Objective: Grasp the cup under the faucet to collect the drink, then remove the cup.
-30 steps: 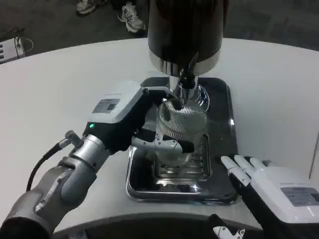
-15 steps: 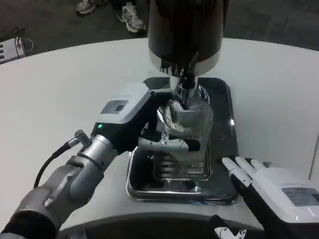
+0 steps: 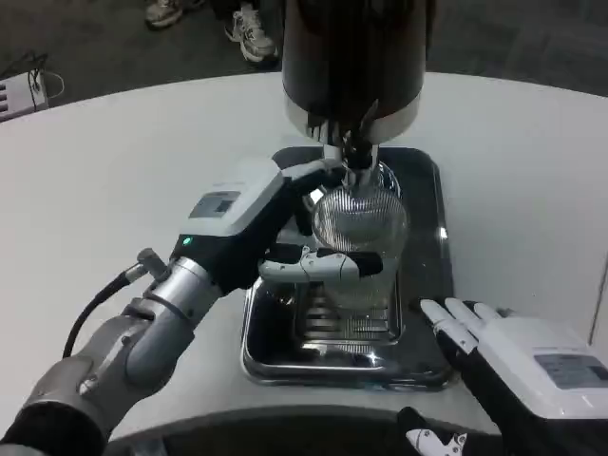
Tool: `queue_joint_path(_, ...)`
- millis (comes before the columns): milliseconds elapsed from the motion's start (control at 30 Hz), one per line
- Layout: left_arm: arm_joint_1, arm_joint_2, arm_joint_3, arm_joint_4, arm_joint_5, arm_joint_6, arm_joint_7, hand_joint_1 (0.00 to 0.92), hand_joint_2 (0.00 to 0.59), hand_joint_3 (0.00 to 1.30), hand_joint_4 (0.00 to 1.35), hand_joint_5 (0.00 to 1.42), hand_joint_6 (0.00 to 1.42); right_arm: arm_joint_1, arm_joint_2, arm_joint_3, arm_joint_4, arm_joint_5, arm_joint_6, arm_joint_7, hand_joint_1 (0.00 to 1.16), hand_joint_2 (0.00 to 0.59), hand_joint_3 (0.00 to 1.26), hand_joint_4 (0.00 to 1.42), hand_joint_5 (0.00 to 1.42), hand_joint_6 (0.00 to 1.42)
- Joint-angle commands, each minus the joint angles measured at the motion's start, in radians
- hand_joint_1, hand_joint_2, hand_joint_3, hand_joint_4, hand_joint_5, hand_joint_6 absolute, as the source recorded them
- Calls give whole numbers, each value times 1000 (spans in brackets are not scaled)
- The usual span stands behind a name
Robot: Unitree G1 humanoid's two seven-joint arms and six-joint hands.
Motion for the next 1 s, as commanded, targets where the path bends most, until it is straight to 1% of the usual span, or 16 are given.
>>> queue_joint_path(33, 5, 32, 21, -32, -28, -22, -24, 136, 7, 192, 218, 624, 1123, -3, 2, -3, 12, 9, 6, -11, 456, 434, 35, 0, 0, 0)
queue_joint_path(100, 13, 42, 28, -44, -41, -24, -40, 124, 5, 183, 213, 608, 1106, -3, 2, -3, 14, 10, 8, -14, 456, 434, 35, 0, 0, 0)
queue_joint_path(233, 52, 79, 60, -94, -82, -36, -91, 114, 3, 178, 199, 584, 1066, -2, 2, -7, 16, 14, 12, -20, 456, 434, 35, 0, 0, 0)
queue_joint_path(300, 71, 94, 74, -122, -99, -37, -112, 109, 11, 172, 197, 577, 1051, -2, 3, -7, 18, 15, 14, -22, 456, 434, 35, 0, 0, 0)
queue_joint_path(367, 109, 123, 101, -181, -130, -41, -145, 107, 12, 170, 195, 575, 1050, -2, 3, -5, 21, 17, 15, -24, 456, 434, 35, 0, 0, 0)
queue_joint_path(500, 174, 160, 148, -285, -176, -36, -194, 105, 13, 229, 285, 612, 1059, -5, 6, 2, 25, 17, 16, -28, 456, 434, 35, 0, 0, 0)
queue_joint_path(567, 222, 188, 188, -358, -222, -44, -225, 98, 23, 278, 353, 647, 1063, -8, 8, 8, 28, 16, 18, -29, 456, 434, 35, 0, 0, 0)
queue_joint_path(633, 258, 201, 222, -413, -266, -46, -256, 94, 42, 324, 384, 660, 1063, -10, 9, 14, 29, 14, 19, -31, 456, 434, 35, 0, 0, 0)
queue_joint_path(667, 274, 204, 241, -436, -296, -49, -271, 91, 44, 331, 396, 654, 1034, -9, 10, 16, 28, 13, 19, -32, 456, 434, 36, 0, 0, 0)
queue_joint_path(733, 313, 205, 290, -508, -405, -49, -321, 82, 57, 346, 401, 614, 937, -6, 11, 22, 24, 9, 19, -32, 456, 434, 39, 0, 0, 0)
queue_joint_path(767, 326, 203, 306, -536, -443, -44, -343, 76, 64, 346, 390, 573, 865, -5, 12, 25, 22, 8, 19, -31, 456, 434, 40, 0, 0, 0)
queue_joint_path(800, 338, 201, 320, -568, -481, -30, -369, 71, 66, 333, 369, 511, 759, -3, 11, 27, 19, 7, 19, -31, 456, 434, 41, 0, 0, 0)
queue_joint_path(833, 351, 199, 331, -613, -529, -8, -403, 69, 73, 325, 360, 489, 721, -2, 11, 28, 18, 7, 19, -31, 456, 434, 41, 0, 0, 0)
queue_joint_path(867, 361, 196, 340, -648, -562, 10, -429, 61, 76, 301, 305, 418, 611, 0, 11, 30, 16, 6, 18, -29, 455, 434, 42, 0, 0, 0)
queue_joint_path(900, 372, 192, 348, -686, -600, 37, -459, 57, 78, 271, 255, 367, 536, 1, 11, 32, 14, 5, 17, -28, 455, 434, 42, 0, 0, 0)
queue_joint_path(1000, 398, 176, 363, -785, -687, 139, -526, 46, 83, 177, 138, 255, 410, 3, 12, 37, 10, 3, 16, -26, 455, 434, 43, 0, 0, 0)
